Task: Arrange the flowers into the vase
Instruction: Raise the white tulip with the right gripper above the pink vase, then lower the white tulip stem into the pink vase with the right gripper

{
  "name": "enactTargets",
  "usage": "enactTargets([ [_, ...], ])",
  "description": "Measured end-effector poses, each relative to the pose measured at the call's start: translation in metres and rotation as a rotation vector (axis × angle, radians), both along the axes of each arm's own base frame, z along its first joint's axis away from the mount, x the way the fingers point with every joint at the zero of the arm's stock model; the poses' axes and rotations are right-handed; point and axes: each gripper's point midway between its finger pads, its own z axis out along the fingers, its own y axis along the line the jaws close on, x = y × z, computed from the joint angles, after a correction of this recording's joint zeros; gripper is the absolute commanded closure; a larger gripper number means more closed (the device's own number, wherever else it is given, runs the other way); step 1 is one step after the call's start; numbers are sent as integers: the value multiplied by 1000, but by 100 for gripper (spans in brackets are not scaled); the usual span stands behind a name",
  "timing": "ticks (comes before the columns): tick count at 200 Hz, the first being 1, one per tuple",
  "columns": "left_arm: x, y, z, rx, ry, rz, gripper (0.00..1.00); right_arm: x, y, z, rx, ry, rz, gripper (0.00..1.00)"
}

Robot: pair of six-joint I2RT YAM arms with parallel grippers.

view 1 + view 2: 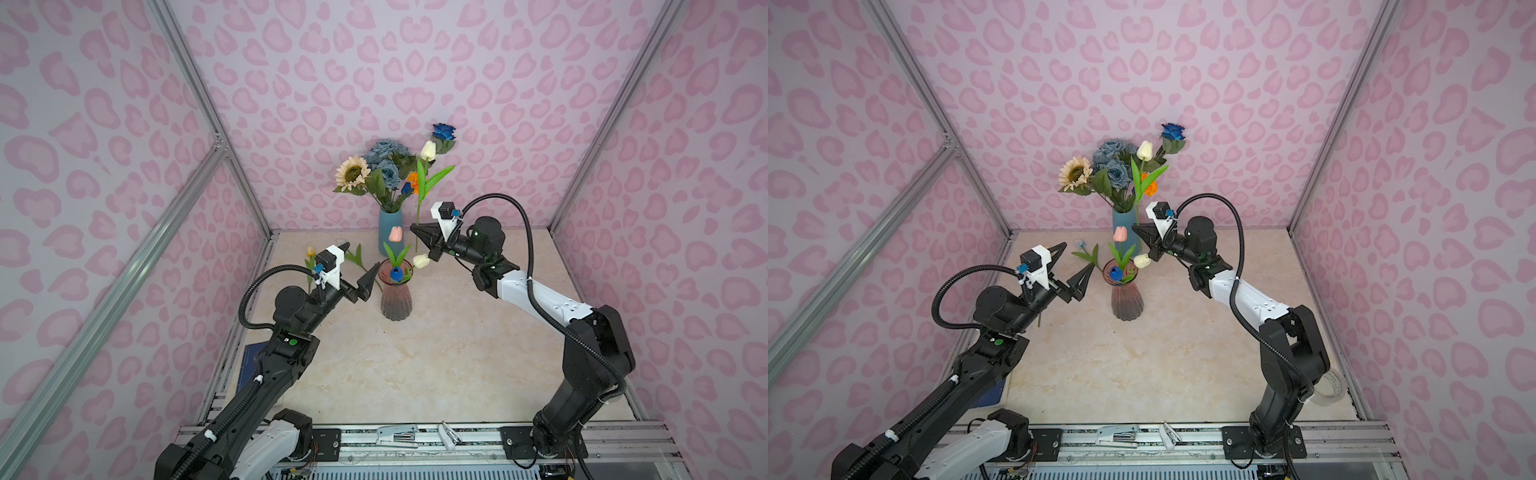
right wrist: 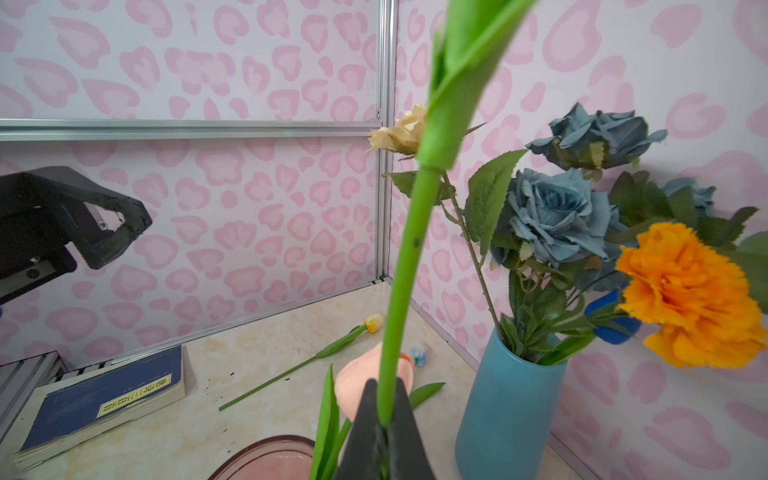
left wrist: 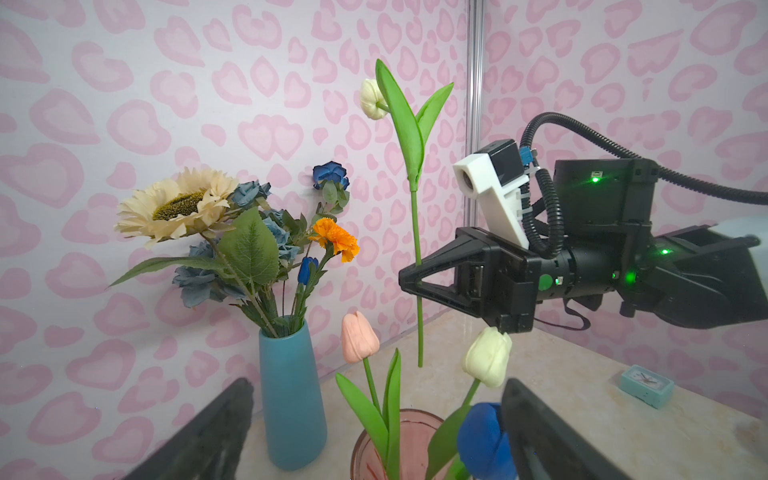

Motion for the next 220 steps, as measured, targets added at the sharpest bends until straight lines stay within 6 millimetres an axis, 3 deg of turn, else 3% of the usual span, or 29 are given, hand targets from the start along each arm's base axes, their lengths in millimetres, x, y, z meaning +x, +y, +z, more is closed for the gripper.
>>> enactTargets([
  [60,-1,-1,3,-2,-5,-10,6,-2,-13,22,8,-21,-22,100],
  [109,-5,-3,5,-3,-14,-25,6,10,-34,7,-18,14,-73,100],
  [146,-6,-3,5,-8,-11,-30,6,8,-26,-8,-23,42,-38,100],
  [174,-10,-3,7,-9,-21,-35,6,2,-17,-7,-10,48,-8,100],
  [220,-9,-1,-12,20,-4,-18,6,-12,4,-12,-10,52,73,100],
])
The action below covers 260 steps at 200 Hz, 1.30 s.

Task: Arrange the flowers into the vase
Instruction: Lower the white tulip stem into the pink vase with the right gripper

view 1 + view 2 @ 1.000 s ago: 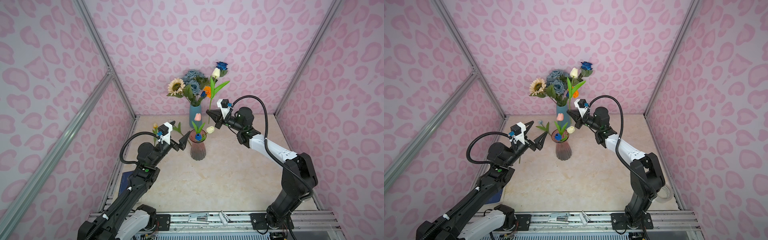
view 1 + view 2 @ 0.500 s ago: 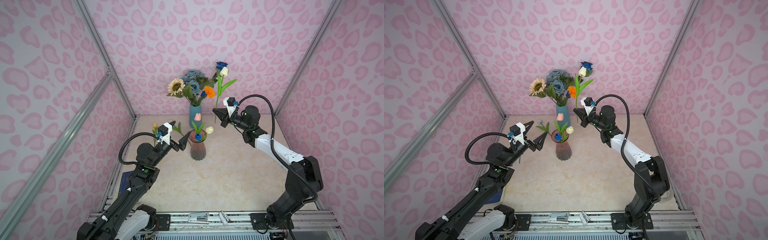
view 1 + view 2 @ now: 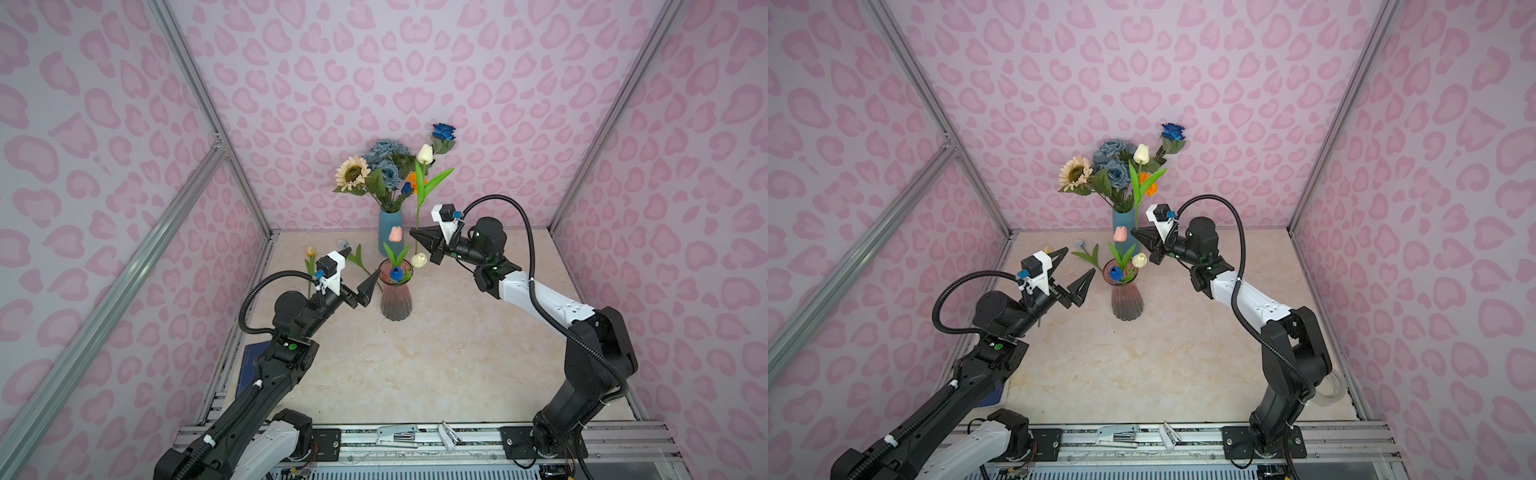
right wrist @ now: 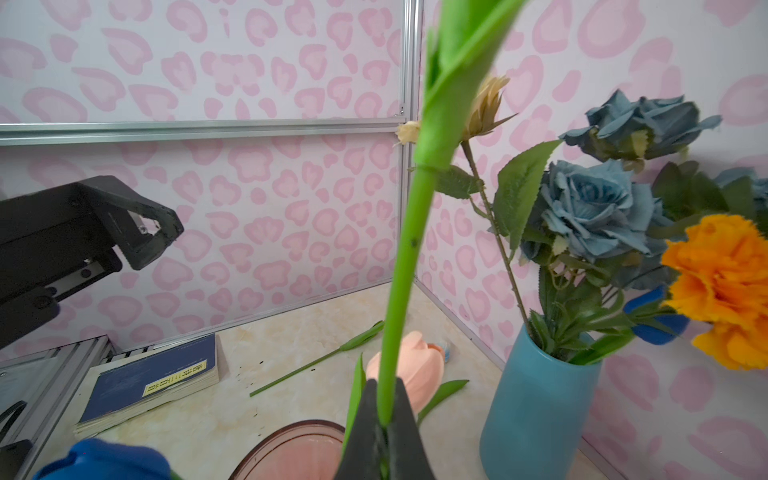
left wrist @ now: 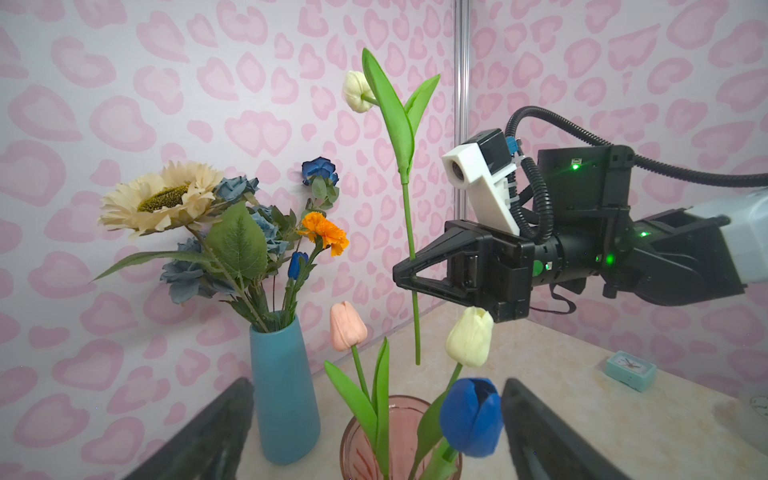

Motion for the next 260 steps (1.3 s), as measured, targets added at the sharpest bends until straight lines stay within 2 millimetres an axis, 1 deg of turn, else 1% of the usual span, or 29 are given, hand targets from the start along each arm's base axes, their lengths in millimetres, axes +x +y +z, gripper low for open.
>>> enactTargets([
  [19,0,2,-2,3,-4,11,6,-2,5,-3,3,14,15,100],
  [64,1,5,-11,11,4,34,6,-16,24,6,30,-2,92,100],
  [85,3,6,-11,16,0,46,6,-19,27,12,35,-15,106,100],
  [99,3,6,-12,21,-2,49,6,-19,27,13,36,-17,106,100],
  [133,7,5,-15,28,8,52,6,-19,28,10,31,-11,113,100],
  [160,10,4,-19,33,20,51,6,-18,29,3,24,-1,116,100],
  [196,11,3,-17,31,14,44,5,-19,31,-2,21,8,130,100],
  [260,14,-1,-20,37,20,30,5,-28,47,-13,29,35,188,100],
])
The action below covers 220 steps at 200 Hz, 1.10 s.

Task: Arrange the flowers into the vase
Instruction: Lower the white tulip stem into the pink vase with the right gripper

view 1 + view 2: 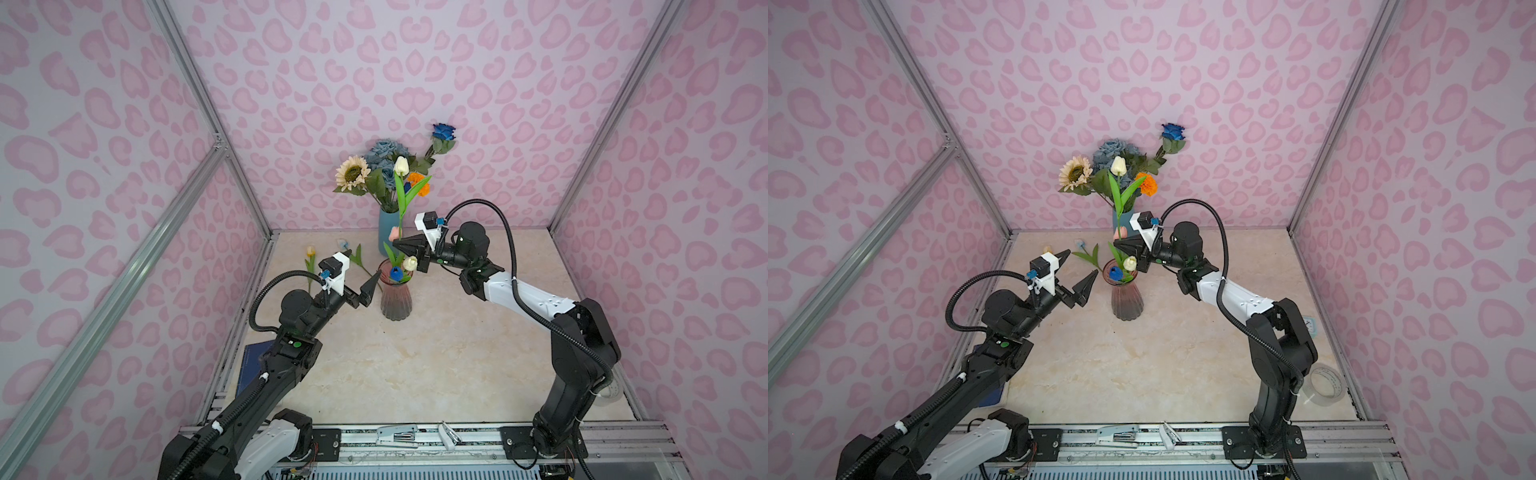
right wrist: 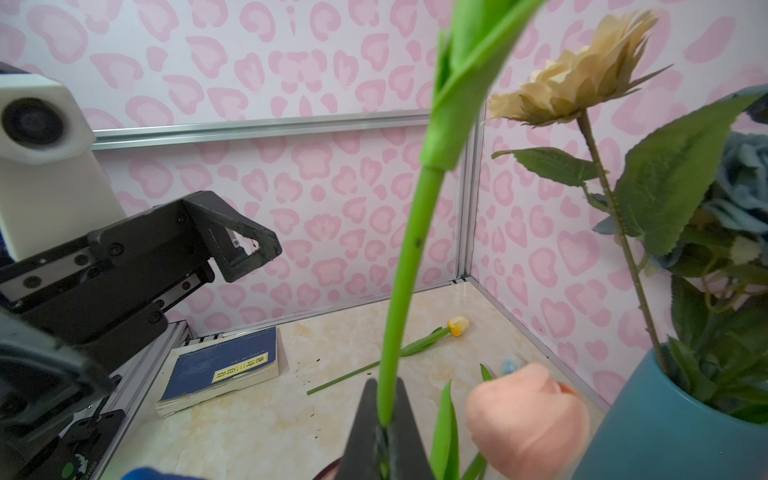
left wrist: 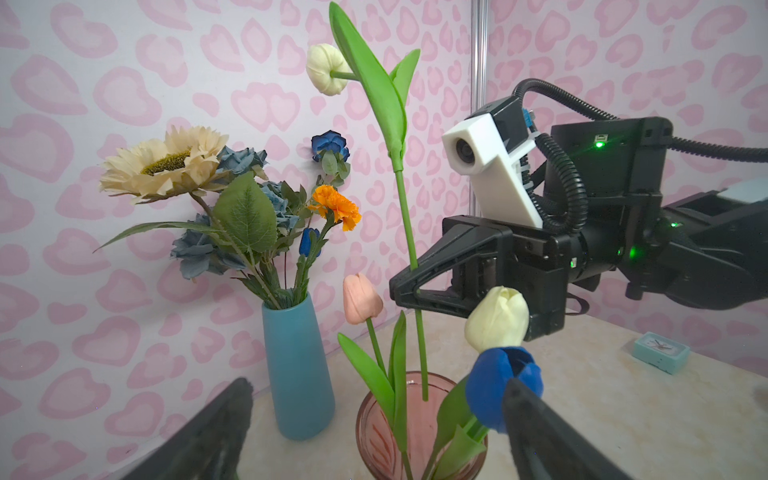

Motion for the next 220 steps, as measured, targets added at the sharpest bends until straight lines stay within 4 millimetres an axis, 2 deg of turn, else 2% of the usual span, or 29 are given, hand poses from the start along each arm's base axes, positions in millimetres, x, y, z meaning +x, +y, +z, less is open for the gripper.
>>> enactTargets([
  [79,0,-1,-1,2,2,-6,5,-7,11,-8,16,20,68,100],
  [138,2,-2,-7,13,11,-4,5,-16,29,-26,-77,14,87,100],
  [220,-3,0,-5,18,-6,-3,5,-15,25,-29,-99,4,70,100],
])
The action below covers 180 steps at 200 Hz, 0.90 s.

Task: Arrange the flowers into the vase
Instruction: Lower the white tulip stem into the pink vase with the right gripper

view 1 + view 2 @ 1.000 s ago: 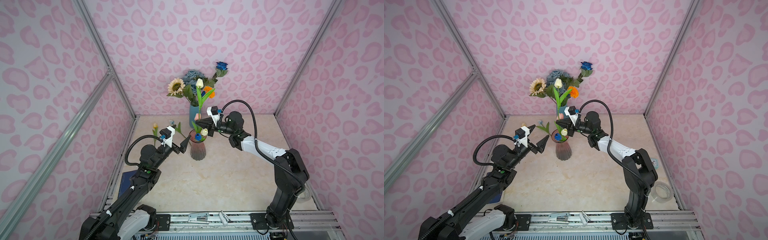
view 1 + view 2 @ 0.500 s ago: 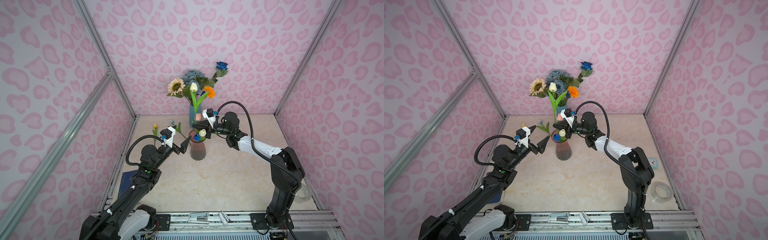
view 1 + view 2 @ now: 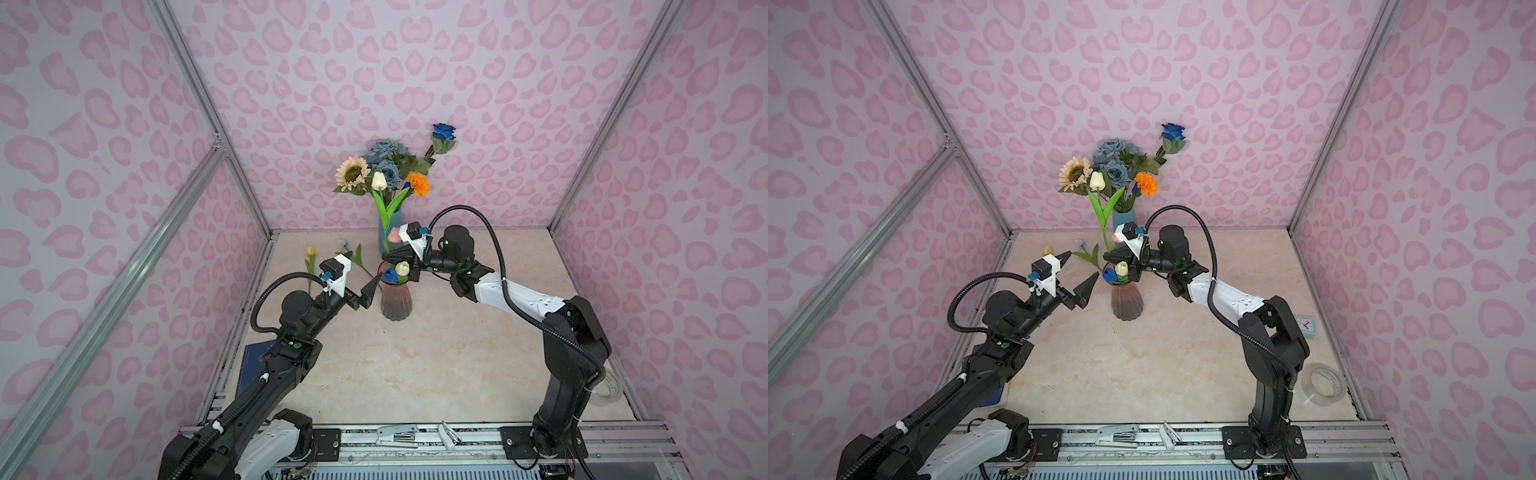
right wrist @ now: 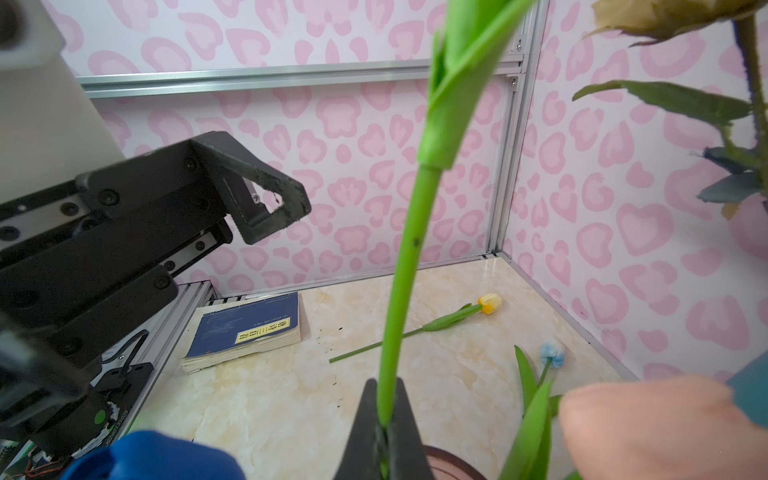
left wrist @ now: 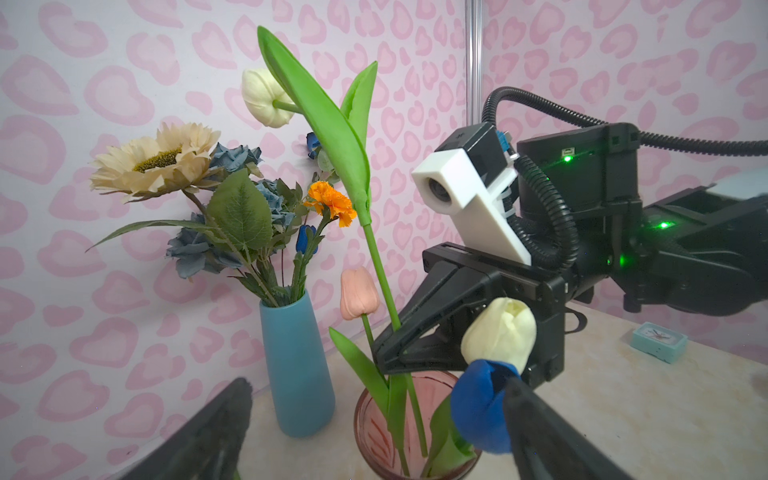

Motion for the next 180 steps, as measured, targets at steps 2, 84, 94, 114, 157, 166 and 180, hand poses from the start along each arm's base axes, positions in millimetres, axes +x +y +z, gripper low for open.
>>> enactTargets([
  [2,0,0,0,0,0,0,4,0,0,0,0,0,0,100],
  [84,-3,3,7,3,-26,13,4,5,0,6,7,-13,-18,100],
  [94,-2,3,7,3,-26,15,5,6,-2,2,4,-8,-22,100],
  [114,-2,3,7,2,-27,15,5,10,-9,-7,-1,14,-40,100],
  [157,-2,3,9,-2,-28,13,5,22,-23,-8,13,15,-90,90],
  [166,-1,2,10,-2,-28,13,5,20,-22,-6,14,8,-85,87],
  [180,0,2,10,-2,-27,13,5,16,-20,-3,14,-5,-76,81],
])
